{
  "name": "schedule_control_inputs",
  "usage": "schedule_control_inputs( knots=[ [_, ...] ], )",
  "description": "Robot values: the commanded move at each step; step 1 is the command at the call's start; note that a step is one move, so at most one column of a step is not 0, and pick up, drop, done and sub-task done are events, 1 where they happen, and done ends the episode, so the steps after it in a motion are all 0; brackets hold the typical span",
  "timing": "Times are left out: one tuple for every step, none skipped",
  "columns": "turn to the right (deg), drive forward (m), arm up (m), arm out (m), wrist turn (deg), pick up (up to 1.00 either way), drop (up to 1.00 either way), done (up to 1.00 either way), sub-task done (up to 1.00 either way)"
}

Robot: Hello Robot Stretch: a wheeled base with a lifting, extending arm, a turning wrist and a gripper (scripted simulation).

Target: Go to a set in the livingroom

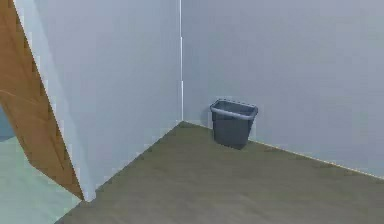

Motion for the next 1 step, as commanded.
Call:
schedule_control_inputs(
  knots=[
    [-45.0, 0.0, 0.0, 0.0, 0.0, 0.0, 0.0, 0.0, 0.0]
  ],
)
